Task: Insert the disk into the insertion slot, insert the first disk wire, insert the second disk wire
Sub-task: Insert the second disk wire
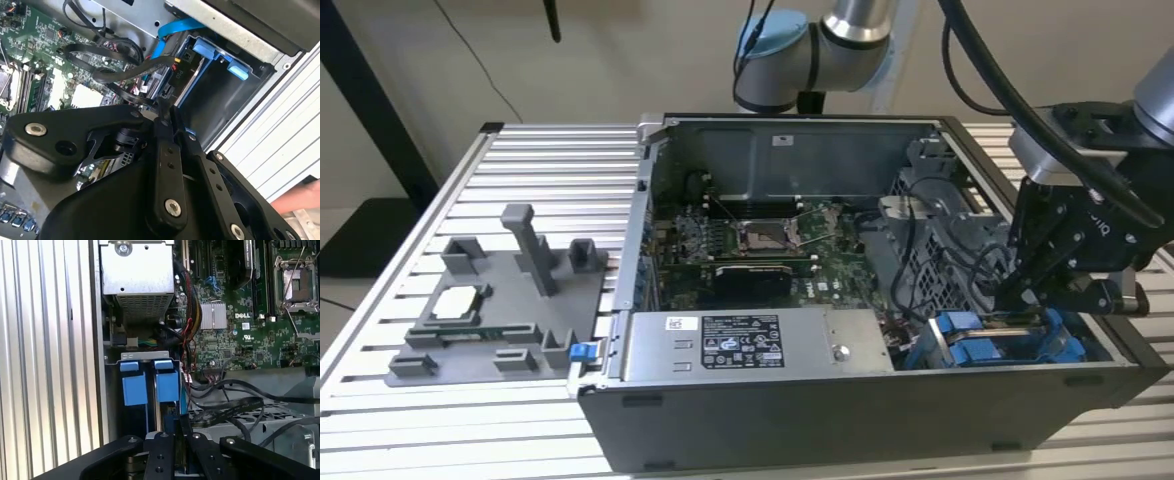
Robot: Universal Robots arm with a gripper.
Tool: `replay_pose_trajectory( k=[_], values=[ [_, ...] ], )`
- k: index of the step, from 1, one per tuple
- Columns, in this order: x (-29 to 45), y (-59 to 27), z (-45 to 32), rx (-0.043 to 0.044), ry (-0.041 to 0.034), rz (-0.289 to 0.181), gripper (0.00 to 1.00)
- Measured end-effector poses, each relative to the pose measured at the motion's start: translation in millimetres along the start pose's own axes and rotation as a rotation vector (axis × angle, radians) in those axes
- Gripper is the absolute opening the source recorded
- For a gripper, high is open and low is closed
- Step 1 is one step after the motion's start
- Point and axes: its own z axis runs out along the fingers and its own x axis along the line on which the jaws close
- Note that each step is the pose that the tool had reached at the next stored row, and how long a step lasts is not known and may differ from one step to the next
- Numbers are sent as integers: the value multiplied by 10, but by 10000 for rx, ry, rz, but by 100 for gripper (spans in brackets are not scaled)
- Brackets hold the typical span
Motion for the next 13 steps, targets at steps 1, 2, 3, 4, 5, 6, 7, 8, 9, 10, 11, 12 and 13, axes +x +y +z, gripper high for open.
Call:
replay_pose_trajectory(
  k=[1,2,3,4,5,6,7,8,9,10,11,12,13],
  values=[
    [-1,-14,3,0,1,0,0],
    [-1,-24,4,0,1,-1,0],
    [-2,-31,5,0,2,0,0],
    [-2,-34,4,1,3,0,0],
    [-2,-34,4,1,3,1,0],
    [-3,-43,4,0,1,0,0],
    [-3,-45,5,0,2,1,0],
    [-3,-45,5,0,2,0,0],
    [-3,-45,5,0,2,0,0],
    [-3,-45,5,0,1,0,0],
    [-3,-46,5,0,2,0,0],
    [-3,-45,5,0,1,0,0],
    [-2,-45,6,0,1,0,0]
  ],
)
